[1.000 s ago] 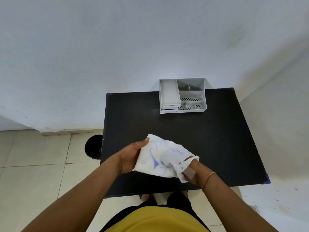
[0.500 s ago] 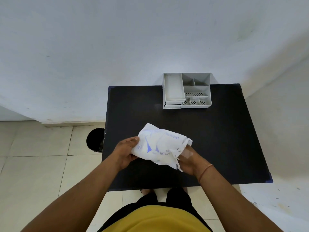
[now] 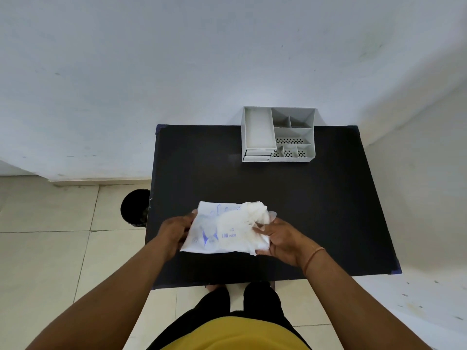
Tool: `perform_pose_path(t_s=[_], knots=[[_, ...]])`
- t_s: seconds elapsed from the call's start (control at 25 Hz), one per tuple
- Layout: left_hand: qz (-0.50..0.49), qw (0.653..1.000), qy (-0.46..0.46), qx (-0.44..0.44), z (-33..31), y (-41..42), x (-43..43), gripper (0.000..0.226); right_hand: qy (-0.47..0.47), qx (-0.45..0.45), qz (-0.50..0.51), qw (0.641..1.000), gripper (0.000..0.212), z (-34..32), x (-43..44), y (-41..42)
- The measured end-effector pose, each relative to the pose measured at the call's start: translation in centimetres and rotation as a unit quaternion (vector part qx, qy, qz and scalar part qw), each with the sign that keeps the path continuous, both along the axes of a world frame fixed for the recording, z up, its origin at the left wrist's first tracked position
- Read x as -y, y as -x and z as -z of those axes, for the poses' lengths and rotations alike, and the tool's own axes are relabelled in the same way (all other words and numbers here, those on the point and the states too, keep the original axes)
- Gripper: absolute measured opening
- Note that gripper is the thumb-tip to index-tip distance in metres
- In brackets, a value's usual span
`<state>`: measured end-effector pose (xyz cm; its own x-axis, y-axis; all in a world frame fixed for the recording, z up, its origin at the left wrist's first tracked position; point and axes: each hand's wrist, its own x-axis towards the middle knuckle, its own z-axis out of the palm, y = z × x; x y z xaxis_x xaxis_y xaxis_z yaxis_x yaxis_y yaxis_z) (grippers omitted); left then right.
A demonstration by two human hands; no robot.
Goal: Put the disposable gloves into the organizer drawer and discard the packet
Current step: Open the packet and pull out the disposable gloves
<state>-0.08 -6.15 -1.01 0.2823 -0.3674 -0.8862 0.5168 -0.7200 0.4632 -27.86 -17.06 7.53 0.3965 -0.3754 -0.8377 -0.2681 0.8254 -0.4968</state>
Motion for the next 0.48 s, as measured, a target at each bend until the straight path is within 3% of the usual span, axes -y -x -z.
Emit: perform_pose_path(t_s=[0.16, 0.28, 0.48], knots=[[0.032, 0.999, 0.011, -0.042, -0.5, -0.1, -0.5, 0.044, -0.012, 0.010, -0.072, 0.997, 0.028, 0.3, -0.2, 0.2], [-0.028, 0.998, 0.040, 0.025, 0.0, -0.6, -1.5, 0.031, 0.024, -0.062, -0.088, 0.994, 0.018, 1.0, 0.0, 0.5], [-0.065, 0.993, 0.050, 0.081, 0.1, -0.3, -1.9, 0.021, 0.010, -0.154, -0.076, 0.985, 0.033, 2.5, -0.1, 0.8]])
